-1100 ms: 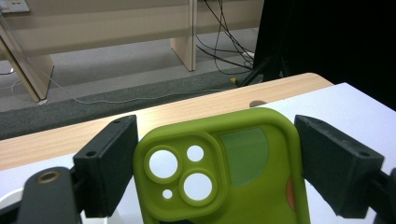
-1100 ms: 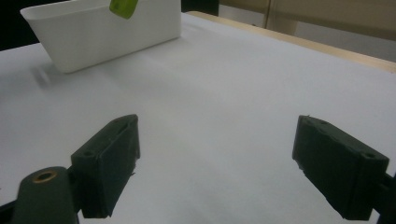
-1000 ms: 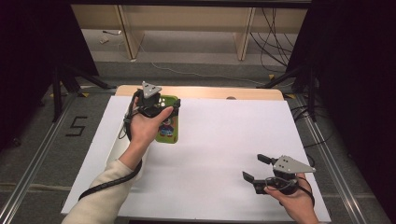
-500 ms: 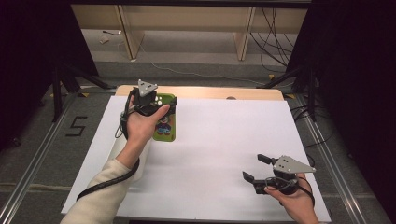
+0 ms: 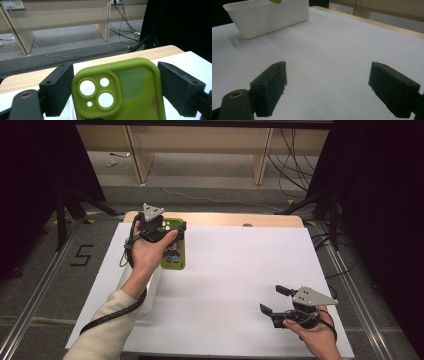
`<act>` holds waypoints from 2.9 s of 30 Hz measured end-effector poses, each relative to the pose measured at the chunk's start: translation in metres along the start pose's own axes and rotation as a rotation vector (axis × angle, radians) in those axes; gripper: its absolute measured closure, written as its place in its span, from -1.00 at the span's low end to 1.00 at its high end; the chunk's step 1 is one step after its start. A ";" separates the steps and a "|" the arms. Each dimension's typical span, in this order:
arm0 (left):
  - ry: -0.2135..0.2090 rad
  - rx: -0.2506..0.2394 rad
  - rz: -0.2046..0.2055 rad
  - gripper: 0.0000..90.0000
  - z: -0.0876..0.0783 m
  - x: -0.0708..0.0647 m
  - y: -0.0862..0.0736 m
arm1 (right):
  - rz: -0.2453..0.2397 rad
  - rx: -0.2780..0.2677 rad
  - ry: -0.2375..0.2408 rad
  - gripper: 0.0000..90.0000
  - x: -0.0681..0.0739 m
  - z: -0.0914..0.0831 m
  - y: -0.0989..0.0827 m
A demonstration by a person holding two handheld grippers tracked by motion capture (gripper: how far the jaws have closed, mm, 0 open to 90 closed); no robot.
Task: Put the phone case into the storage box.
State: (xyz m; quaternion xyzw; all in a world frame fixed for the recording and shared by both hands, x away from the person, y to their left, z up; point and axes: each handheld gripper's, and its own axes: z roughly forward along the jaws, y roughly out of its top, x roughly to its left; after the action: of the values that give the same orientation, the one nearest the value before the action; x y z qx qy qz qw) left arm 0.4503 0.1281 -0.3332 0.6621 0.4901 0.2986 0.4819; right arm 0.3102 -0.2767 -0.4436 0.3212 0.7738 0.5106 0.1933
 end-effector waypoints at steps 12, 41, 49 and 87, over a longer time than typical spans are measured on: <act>0.012 -0.010 -0.001 -0.64 -0.003 0.006 0.003 | 0.000 0.001 0.001 -0.65 0.000 0.000 0.000; 0.032 -0.032 -0.001 -0.64 -0.010 0.017 0.009 | 0.002 0.000 0.000 -0.65 0.000 0.000 0.000; 0.039 -0.039 0.003 -0.64 -0.012 0.020 0.011 | 0.002 0.000 0.000 -0.65 0.000 0.000 0.000; 0.066 -0.058 0.003 -0.64 -0.020 0.034 0.015 | 0.000 -0.006 0.001 -0.65 0.000 -0.001 0.001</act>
State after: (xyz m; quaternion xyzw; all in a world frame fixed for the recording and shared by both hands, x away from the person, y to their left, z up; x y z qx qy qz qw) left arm 0.4506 0.1663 -0.3146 0.6382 0.4961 0.3351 0.4841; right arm 0.3095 -0.2775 -0.4426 0.3202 0.7724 0.5132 0.1939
